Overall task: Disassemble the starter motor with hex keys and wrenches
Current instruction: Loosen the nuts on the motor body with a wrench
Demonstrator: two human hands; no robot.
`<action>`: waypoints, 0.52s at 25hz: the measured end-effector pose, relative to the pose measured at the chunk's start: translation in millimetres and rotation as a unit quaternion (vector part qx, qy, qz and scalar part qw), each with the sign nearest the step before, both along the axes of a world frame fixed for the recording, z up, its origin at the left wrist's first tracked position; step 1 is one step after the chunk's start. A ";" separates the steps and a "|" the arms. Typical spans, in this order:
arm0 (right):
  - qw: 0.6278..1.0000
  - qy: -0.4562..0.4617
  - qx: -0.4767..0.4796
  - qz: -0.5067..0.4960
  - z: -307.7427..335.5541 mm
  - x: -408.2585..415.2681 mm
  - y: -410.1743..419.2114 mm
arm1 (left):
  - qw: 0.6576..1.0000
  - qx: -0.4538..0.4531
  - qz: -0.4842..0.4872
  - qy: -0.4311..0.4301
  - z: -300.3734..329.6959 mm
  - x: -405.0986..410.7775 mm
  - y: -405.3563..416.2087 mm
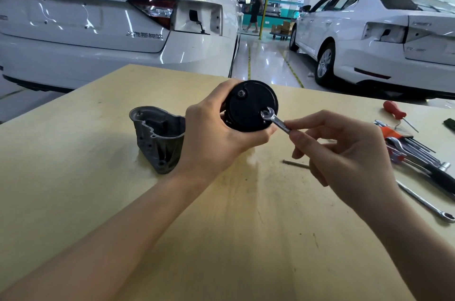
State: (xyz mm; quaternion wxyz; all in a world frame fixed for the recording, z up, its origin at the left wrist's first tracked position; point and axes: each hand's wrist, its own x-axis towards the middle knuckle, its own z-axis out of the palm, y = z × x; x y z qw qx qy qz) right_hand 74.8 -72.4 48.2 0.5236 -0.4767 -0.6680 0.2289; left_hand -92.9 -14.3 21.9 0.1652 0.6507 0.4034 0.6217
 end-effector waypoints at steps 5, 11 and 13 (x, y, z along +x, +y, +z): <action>1.000 -0.014 -0.005 0.009 6.1 5.0 -0.1 | 1.000 0.000 -0.012 0.005 -0.6 1.0 -1.2; 0.999 -0.034 -0.006 -0.004 7.6 7.6 -1.8 | 1.000 0.003 -0.016 0.006 -1.0 1.3 -2.0; 0.999 -0.046 -0.006 -0.007 8.1 8.1 -1.4 | 1.000 0.004 -0.021 0.006 -1.6 1.1 -1.7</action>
